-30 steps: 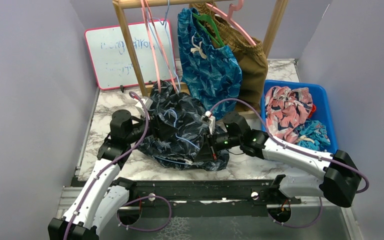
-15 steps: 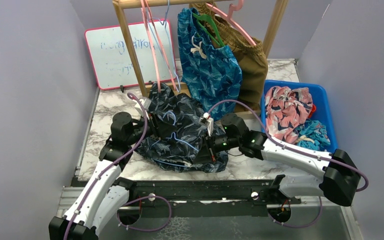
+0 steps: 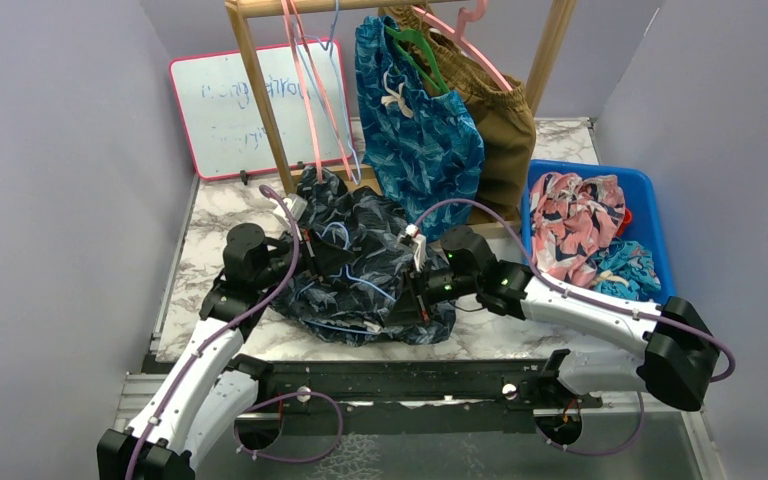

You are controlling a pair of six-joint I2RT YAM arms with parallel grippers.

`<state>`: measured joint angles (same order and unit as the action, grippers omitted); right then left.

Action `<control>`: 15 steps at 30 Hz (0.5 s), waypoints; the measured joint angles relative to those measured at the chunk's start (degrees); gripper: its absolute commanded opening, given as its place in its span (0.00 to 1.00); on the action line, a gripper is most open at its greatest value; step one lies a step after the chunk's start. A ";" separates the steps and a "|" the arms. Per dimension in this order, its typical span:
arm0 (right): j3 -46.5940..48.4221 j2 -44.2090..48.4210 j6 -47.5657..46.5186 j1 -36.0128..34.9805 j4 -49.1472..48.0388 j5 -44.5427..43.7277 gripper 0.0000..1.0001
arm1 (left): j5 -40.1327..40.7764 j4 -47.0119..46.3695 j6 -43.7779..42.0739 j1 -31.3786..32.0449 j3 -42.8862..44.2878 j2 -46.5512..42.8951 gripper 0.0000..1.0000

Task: Remove the shorts from the hanger
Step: Pick up the hanger from the clothes rod.

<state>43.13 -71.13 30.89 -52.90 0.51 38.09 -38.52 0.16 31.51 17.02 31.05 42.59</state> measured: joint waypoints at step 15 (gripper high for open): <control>2.58 8.74 -3.10 -0.28 6.78 -10.67 0.38 | 2.58 4.07 -2.60 0.00 0.04 -1.55 0.00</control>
<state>45.71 -62.39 27.79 -53.19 7.29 27.42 -35.94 4.23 28.91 17.02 31.09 41.04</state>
